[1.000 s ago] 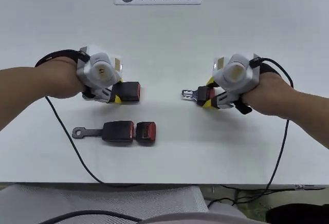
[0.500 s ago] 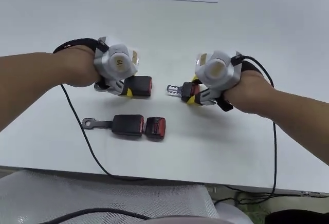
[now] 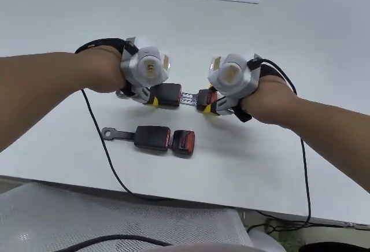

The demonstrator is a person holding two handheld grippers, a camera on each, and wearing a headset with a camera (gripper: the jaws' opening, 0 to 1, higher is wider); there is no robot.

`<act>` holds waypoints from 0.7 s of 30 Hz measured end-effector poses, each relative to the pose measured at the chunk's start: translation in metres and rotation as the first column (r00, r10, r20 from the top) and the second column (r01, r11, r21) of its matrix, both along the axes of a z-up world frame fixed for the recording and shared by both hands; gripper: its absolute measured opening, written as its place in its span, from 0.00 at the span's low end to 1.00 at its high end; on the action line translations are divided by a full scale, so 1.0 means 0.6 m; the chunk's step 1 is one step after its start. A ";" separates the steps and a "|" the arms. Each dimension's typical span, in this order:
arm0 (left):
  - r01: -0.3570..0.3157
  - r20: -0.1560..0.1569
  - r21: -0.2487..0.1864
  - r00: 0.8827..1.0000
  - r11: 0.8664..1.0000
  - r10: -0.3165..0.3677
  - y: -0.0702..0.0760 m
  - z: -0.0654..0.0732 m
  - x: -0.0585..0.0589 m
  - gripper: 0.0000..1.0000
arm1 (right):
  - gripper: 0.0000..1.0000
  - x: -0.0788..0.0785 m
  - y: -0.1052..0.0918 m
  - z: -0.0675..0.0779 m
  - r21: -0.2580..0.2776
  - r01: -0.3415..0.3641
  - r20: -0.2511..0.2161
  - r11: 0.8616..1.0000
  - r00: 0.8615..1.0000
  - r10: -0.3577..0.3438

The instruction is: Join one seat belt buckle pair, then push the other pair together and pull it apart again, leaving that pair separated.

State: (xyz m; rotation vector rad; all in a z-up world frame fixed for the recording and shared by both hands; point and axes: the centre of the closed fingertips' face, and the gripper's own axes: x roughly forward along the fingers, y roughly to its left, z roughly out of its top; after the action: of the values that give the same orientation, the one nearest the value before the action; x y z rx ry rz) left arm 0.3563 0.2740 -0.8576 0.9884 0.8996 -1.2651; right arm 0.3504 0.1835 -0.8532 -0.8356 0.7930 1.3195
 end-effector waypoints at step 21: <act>0.006 0.005 -0.024 1.000 1.000 -0.005 0.002 0.000 -0.002 0.31 | 0.33 0.006 0.027 -0.002 0.031 -0.038 -0.010 0.999 0.999 0.039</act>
State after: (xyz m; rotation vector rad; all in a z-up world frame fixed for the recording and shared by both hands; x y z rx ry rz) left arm 0.3549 0.2753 -0.8574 0.9753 0.8771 -1.2750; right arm 0.3540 0.1997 -0.8542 -0.8232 0.7663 1.3680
